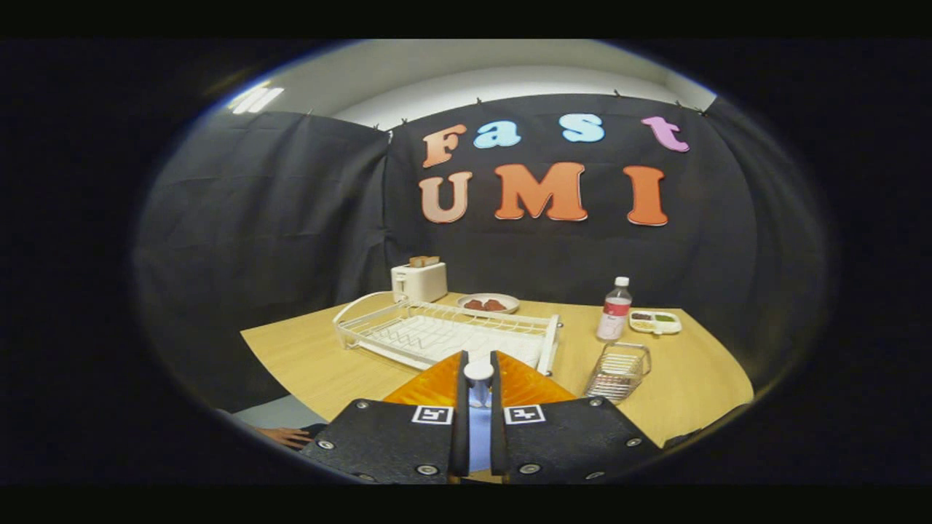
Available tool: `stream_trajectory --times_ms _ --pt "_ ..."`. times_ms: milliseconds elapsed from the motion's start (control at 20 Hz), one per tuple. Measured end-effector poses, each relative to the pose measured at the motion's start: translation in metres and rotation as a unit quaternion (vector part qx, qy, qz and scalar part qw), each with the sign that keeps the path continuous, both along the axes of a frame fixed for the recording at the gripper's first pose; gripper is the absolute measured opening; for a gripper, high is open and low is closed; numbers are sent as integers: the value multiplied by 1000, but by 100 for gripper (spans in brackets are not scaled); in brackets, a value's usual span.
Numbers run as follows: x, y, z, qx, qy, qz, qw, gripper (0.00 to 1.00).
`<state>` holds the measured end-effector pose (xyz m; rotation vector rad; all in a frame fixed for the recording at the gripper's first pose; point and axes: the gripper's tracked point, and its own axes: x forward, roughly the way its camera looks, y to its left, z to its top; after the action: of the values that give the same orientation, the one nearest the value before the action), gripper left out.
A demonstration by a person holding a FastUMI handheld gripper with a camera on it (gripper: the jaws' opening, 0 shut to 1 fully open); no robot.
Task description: Take the plate from the dish rack, then take the spoon from the basket and place it into the plate.
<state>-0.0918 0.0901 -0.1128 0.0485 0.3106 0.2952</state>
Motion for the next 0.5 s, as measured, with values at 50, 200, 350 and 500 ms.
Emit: stream_trajectory --times_ms 50,200,350,500 --pt "1 2 -11 -2 10 1 1000 11" --pt "3 6 -32 -2 16 2 1000 11" --pt "6 8 -36 22 1 5 1000 12" --pt "1 4 -51 50 18 6 999 12"
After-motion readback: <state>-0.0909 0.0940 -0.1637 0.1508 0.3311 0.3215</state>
